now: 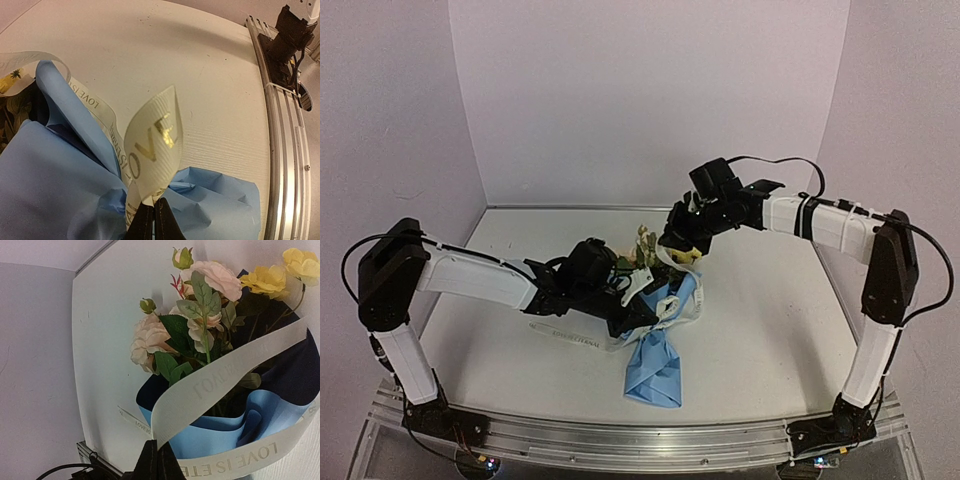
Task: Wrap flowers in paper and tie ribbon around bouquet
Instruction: Cross the half-tied ribbon over the folded bouquet.
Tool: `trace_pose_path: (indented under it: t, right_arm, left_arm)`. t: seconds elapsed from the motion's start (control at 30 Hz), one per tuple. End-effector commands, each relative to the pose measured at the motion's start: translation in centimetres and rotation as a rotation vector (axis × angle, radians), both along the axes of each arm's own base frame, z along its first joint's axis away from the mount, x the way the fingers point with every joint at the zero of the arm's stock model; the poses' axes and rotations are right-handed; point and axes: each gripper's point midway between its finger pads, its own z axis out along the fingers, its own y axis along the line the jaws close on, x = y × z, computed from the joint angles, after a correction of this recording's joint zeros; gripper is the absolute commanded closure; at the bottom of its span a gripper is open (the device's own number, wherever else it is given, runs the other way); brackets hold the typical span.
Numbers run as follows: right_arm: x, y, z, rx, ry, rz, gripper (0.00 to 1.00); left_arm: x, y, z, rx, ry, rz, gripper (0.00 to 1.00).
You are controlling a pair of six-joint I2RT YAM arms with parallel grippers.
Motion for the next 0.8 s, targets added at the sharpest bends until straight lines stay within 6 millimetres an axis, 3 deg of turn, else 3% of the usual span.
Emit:
trace_pose_path:
  t: [0.0, 0.17, 0.37, 0.57, 0.77]
  right_arm:
    - [-1.1, 1.6, 4.2, 0.105, -0.024, 0.037, 1.00]
    - [-2.7, 2.2, 8.2, 0.163, -0.080, 0.038, 1.00]
    - [-3.9, 4.8, 10.1, 0.225, -0.060, 0.064, 1.00]
    - [-4.6, 9.1, 7.6, 0.310, 0.126, 0.101, 1.00]
    - [-4.2, 10.1, 5.0, 0.348, 0.268, 0.122, 1.00]
  left_arm:
    - [0.7, -1.7, 2.1, -0.065, -0.058, -0.022, 0.97]
    - [0.7, -0.8, 3.0, -0.116, -0.108, 0.010, 0.97]
    - [0.7, 0.1, 3.2, -0.127, -0.145, 0.027, 0.97]
    - [1.1, 0.5, 3.6, -0.132, -0.203, 0.049, 0.96]
    - [1.4, 0.1, 2.7, -0.107, -0.218, 0.050, 0.95]
